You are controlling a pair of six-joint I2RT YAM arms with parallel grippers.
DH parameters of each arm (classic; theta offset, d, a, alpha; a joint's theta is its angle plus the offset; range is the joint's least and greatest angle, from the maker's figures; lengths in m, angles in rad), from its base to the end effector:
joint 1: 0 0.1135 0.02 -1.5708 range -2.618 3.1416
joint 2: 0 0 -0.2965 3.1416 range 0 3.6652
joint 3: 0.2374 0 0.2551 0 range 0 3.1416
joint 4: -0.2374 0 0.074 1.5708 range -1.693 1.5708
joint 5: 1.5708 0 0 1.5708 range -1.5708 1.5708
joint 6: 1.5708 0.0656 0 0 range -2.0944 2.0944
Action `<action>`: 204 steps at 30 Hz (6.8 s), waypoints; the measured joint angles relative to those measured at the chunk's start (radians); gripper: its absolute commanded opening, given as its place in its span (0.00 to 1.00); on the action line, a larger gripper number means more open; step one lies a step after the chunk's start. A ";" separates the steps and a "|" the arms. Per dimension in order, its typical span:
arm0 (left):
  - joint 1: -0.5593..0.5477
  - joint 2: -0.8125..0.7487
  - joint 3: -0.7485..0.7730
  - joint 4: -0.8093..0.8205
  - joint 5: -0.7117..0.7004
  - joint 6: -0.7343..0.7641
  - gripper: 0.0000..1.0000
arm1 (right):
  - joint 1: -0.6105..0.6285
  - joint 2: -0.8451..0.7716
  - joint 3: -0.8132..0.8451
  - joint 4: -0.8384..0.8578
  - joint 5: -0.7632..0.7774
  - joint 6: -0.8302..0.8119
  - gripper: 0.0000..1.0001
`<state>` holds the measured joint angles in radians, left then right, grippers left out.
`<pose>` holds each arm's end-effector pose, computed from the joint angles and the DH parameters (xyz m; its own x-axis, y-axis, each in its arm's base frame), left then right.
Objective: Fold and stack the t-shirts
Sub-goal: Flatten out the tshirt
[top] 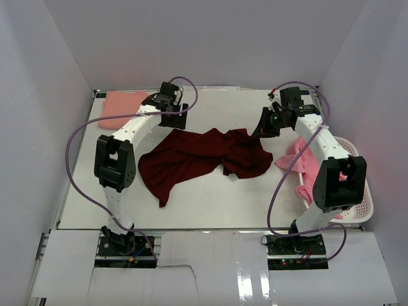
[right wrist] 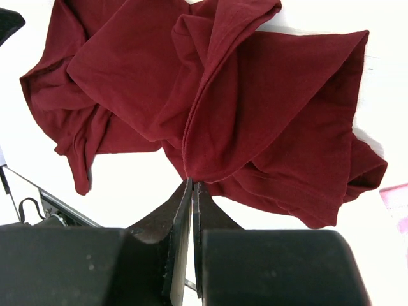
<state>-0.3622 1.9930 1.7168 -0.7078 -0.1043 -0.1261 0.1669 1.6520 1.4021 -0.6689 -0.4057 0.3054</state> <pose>0.4452 -0.1614 0.2581 -0.8100 0.1732 -0.5602 0.1982 0.9800 0.0164 0.3710 0.0888 0.2991 -0.8645 0.1345 -0.4844 -0.1351 0.8659 0.4816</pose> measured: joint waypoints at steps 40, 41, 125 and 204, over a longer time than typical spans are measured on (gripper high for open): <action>-0.087 0.157 -0.024 -0.070 -0.125 -0.006 0.60 | 0.000 0.000 0.000 0.014 -0.001 0.000 0.08; -0.087 0.163 -0.024 -0.069 -0.126 -0.008 0.54 | 0.000 0.000 0.000 0.014 -0.001 0.000 0.08; -0.092 0.189 0.055 -0.106 -0.171 -0.032 0.11 | 0.000 0.006 0.000 0.014 -0.016 -0.004 0.08; 0.393 -1.310 -0.381 0.367 0.182 -0.389 0.00 | 0.024 -1.113 0.323 0.747 0.104 -0.243 0.08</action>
<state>0.0311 0.6834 1.3361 -0.3405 0.0772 -0.5148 0.1909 0.5392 1.7252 0.0780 -0.3016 0.0624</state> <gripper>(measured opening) 0.108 0.079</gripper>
